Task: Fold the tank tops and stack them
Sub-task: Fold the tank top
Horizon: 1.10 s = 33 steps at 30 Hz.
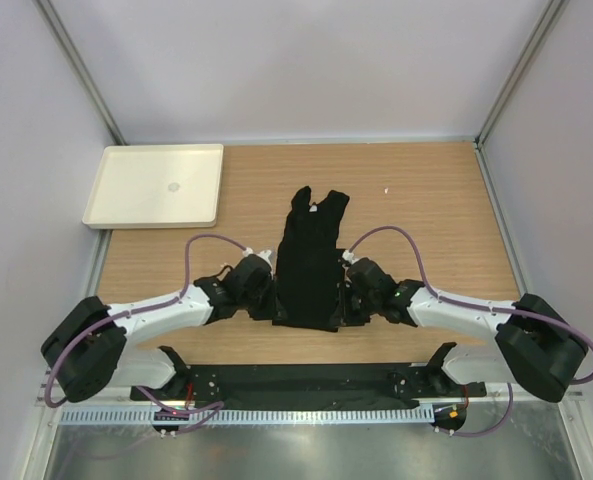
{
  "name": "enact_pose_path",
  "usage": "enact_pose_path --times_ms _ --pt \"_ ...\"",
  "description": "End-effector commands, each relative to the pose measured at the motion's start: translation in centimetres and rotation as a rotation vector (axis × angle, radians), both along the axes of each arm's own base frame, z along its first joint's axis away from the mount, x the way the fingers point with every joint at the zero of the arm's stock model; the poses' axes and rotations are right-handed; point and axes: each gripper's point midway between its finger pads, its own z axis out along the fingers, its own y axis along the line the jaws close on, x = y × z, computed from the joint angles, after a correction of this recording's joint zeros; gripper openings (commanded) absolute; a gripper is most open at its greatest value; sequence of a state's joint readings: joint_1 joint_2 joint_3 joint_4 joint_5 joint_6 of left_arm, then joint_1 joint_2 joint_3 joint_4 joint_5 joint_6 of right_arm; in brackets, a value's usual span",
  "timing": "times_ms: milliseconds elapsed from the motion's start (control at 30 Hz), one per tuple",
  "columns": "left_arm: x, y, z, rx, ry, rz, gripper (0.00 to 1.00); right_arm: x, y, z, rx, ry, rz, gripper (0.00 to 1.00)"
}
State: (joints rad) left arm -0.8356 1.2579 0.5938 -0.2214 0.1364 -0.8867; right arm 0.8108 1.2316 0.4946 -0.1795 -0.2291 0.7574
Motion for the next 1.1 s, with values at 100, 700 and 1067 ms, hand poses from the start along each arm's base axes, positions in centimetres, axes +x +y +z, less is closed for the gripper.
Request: enact_pose_path --times_ms 100,700,1067 --pt "-1.0 1.4 -5.0 0.075 0.089 0.020 0.06 0.7 -1.2 -2.0 -0.089 -0.014 -0.049 0.13" --pt "-2.4 2.1 -0.5 0.003 0.008 0.018 0.50 0.1 -2.5 0.4 -0.093 -0.078 -0.015 0.52" --pt "-2.0 4.7 -1.8 0.168 0.002 0.038 0.51 -0.7 -0.2 -0.5 -0.118 -0.096 0.046 0.49"
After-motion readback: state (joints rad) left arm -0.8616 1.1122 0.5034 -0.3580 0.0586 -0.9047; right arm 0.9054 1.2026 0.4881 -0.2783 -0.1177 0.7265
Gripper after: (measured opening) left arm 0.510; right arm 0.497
